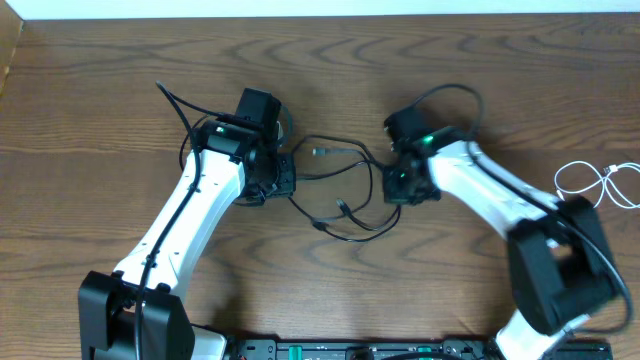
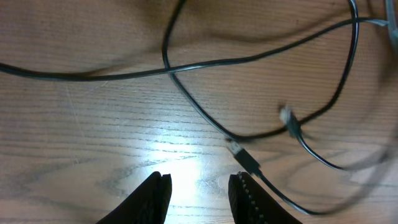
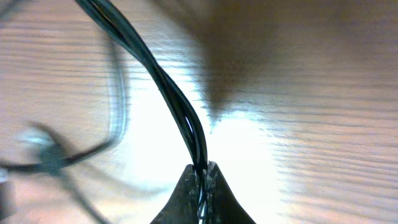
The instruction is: Untangle cables
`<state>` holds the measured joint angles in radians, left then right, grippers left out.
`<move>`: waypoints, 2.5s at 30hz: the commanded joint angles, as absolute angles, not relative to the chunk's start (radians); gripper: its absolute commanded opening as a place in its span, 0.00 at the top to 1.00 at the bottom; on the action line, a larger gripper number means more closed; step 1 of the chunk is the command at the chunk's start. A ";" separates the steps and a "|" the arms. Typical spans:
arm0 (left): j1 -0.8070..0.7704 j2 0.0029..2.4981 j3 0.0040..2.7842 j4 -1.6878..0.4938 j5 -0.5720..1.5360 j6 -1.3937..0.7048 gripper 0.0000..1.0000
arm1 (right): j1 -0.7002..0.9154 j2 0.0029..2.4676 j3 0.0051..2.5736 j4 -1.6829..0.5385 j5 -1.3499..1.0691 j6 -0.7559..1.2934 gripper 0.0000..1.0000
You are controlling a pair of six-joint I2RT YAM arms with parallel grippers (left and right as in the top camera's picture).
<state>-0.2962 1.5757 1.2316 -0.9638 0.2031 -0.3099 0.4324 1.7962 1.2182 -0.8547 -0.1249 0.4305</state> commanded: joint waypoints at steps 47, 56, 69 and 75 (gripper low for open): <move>-0.294 1.583 1.092 -0.589 0.486 -0.949 0.31 | 0.249 1.399 1.288 -0.631 -1.175 0.213 0.99; -0.294 1.583 1.092 -0.533 0.487 -0.804 0.46 | 0.249 1.399 1.288 -0.611 -1.248 0.213 0.99; -0.311 1.583 1.083 -0.563 0.407 -0.067 0.35 | 0.249 1.399 1.288 -0.607 -1.248 0.213 0.99; -0.312 1.583 1.082 -0.563 0.410 -0.011 0.40 | 0.249 1.399 1.288 -0.592 -1.248 0.229 0.99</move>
<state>-0.3096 1.5768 1.0904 -0.5606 0.4225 -0.0719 0.2504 1.4052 1.2770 -0.6037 -1.2179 0.2230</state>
